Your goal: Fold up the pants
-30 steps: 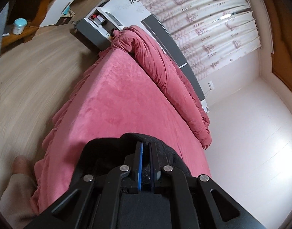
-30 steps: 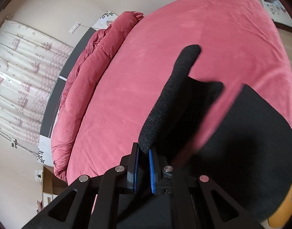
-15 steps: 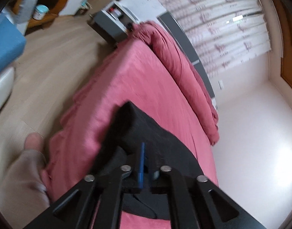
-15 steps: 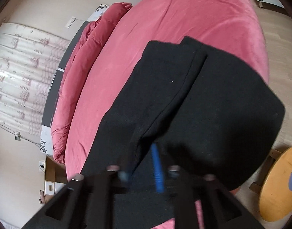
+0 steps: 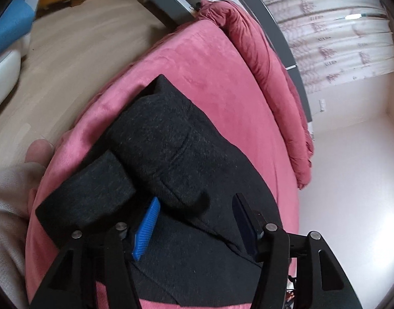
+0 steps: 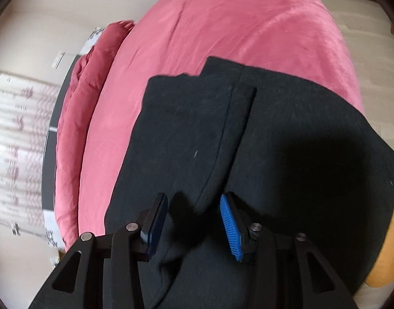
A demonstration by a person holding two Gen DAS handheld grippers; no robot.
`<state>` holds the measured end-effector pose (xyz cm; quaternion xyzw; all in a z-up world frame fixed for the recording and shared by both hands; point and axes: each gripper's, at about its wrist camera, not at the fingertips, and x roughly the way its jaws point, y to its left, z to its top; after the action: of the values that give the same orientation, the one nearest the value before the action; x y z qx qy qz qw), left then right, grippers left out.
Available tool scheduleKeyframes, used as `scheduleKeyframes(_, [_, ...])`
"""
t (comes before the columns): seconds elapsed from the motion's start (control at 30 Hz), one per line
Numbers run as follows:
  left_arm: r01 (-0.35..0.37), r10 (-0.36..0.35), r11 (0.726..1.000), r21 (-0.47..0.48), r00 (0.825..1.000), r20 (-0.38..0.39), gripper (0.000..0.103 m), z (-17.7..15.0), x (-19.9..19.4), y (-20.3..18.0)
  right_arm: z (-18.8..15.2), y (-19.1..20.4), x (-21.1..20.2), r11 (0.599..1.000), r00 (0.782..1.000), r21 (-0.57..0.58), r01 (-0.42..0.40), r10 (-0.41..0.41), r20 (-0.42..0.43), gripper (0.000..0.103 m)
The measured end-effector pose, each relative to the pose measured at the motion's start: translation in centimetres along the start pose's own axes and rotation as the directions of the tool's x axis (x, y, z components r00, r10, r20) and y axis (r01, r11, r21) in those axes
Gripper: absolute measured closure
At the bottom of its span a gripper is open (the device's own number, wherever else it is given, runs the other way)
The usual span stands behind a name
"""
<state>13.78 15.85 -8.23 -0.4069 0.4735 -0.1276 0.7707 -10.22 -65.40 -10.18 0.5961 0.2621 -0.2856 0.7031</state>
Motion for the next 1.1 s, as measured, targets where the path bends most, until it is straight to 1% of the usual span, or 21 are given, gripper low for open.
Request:
scheduleKeyframes(0.07, [-0.023, 0.023, 1.0, 0.004, 1.0, -0.002, 0.038, 0.0, 0.5, -0.5, 0.6, 0.5, 0.6, 1.0, 1.0, -0.007, 0.018, -0.018, 0.009, 0.06])
scheduleKeyframes(0.17, [-0.082, 0.082, 0.997, -0.013, 0.997, -0.009, 0.038, 0.0, 1.0, -0.6, 1.2, 1.1, 1.3, 0.998, 0.998, -0.024, 0.061, -0.061, 0.008, 0.06])
scheduleKeyframes(0.2, [-0.091, 0.091, 0.996, -0.019, 0.996, -0.007, 0.038, 0.3, 1.3, -0.5, 1.1, 1.5, 1.5, 0.997, 0.997, -0.027, 0.072, -0.071, 0.009, 0.063])
scheduleKeyframes(0.23, [-0.097, 0.097, 0.995, -0.026, 0.995, -0.004, 0.04, 0.5, 1.4, -0.4, 1.2, 1.6, 1.6, 0.995, 0.996, -0.036, 0.089, -0.088, 0.011, 0.075])
scheduleKeyframes(0.27, [-0.091, 0.091, 0.995, -0.035, 0.996, 0.003, 0.041, 0.5, 1.4, -0.4, 1.5, 1.7, 1.6, 0.993, 0.994, -0.05, 0.111, -0.11, 0.012, 0.082])
scheduleKeyframes(0.3, [-0.074, 0.075, 0.996, -0.044, 0.997, 0.01, 0.049, 0.6, 1.5, -0.5, 1.5, 1.7, 1.6, 0.991, 0.993, -0.059, 0.121, -0.121, 0.013, 0.088])
scheduleKeyframes(0.33, [-0.061, 0.063, 0.996, -0.061, 0.998, 0.016, 0.058, 0.8, 1.5, -0.5, 1.6, 1.5, 1.4, 0.993, 0.994, -0.051, 0.105, -0.104, 0.015, 0.091])
scheduleKeyframes(0.37, [-0.07, 0.071, 0.995, -0.077, 0.997, 0.018, 0.085, 1.0, 1.6, -0.5, 1.6, 1.4, 1.1, 0.995, 0.996, -0.041, 0.091, -0.09, 0.02, 0.092])
scheduleKeyframes(0.4, [-0.088, 0.091, 0.989, -0.115, 0.996, 0.017, 0.092, 1.2, 1.8, -0.2, 1.6, 1.0, 0.6, 0.996, 0.996, -0.037, 0.083, -0.082, 0.022, 0.093])
scheduleKeyframes(0.47, [-0.063, 0.069, 0.978, -0.199, 0.997, 0.023, 0.094, 1.5, 1.8, 0.1, 1.5, 0.8, -0.4, 0.997, 0.997, -0.023, 0.068, -0.067, 0.032, 0.095])
scheduleKeyframes(0.53, [-0.069, 0.076, 0.982, -0.175, 0.996, 0.035, 0.095, 1.8, 1.1, -1.2, 1.8, 1.2, -1.2, 0.999, 0.999, 0.021, 0.025, -0.025, 0.04, 0.096])
scheduleKeyframes(0.6, [0.004, 0.003, 0.992, -0.126, 0.998, 0.058, 0.096, 2.6, -0.3, -3.7, 2.6, 2.4, -2.5, 0.998, 0.998, 0.05, -0.04, 0.037, 0.055, 0.097])
scheduleKeyframes(0.7, [0.118, -0.111, 0.99, -0.08, 0.99, 0.089, 0.096, 4.1, -2.8, -7.1, 4.2, 7.3, -6.2, 0.989, 0.986, -0.043, -0.141, 0.144, 0.084, 0.097])
scheduleKeyframes(0.77, [0.192, -0.184, 0.979, -0.066, 0.976, 0.114, 0.096, 4.7, -4.6, -8.4, 4.7, 9.8, -8.9, 0.971, 0.968, -0.104, -0.214, 0.225, 0.11, 0.097])
scheduleKeyframes(0.83, [0.254, -0.246, 0.966, -0.046, 0.96, 0.135, 0.096, 4.8, -6.5, -8.6, 4.5, 11.2, -12.2, 0.943, 0.941, -0.17, -0.286, 0.31, 0.137, 0.097])
scheduleKeyframes(0.87, [0.274, -0.267, 0.961, -0.029, 0.953, 0.143, 0.096, 4.5, -7.5, -8.0, 4.2, 11.1, -13.7, 0.928, 0.927, -0.201, -0.314, 0.345, 0.148, 0.097])
scheduleKeyframes(0.9, [0.278, -0.272, 0.961, -0.02, 0.952, 0.141, 0.096, 4.4, -7.8, -7.3, 3.7, 10.4, -15.3, 0.912, 0.912, -0.234, -0.338, 0.378, 0.157, 0.097])
scheduleKeyframes(0.93, [0.273, -0.269, 0.962, -0.013, 0.954, 0.128, 0.096, 4.0, -8.0, -6.1, 3.3, 9.6, -15.9, 0.908, 0.911, -0.253, -0.334, 0.38, 0.159, 0.097])
scheduleKeyframes(1.0, [0.215, -0.212, 0.976, -0.042, 0.975, 0.074, 0.096, 2.6, -7.4, -2.5, 2.9, 6.3, -16.2, 0.918, 0.927, -0.264, -0.297, 0.344, 0.153, 0.097])
scheduleKeyframes(1.03, [0.18, -0.178, 0.981, -0.068, 0.983, 0.034, 0.096, 2.0, -6.6, -0.7, 2.6, 3.8, -15.5, 0.931, 0.943, -0.248, -0.266, 0.304, 0.132, 0.097])
scheduleKeyframes(1.1, [0.076, -0.08, 0.988, -0.134, 0.996, -0.03, 0.096, 0.0, -5.1, 3.4, 2.0, -1.4, -13.2, 0.963, 0.971, -0.155, -0.218, 0.23, 0.061, 0.097])
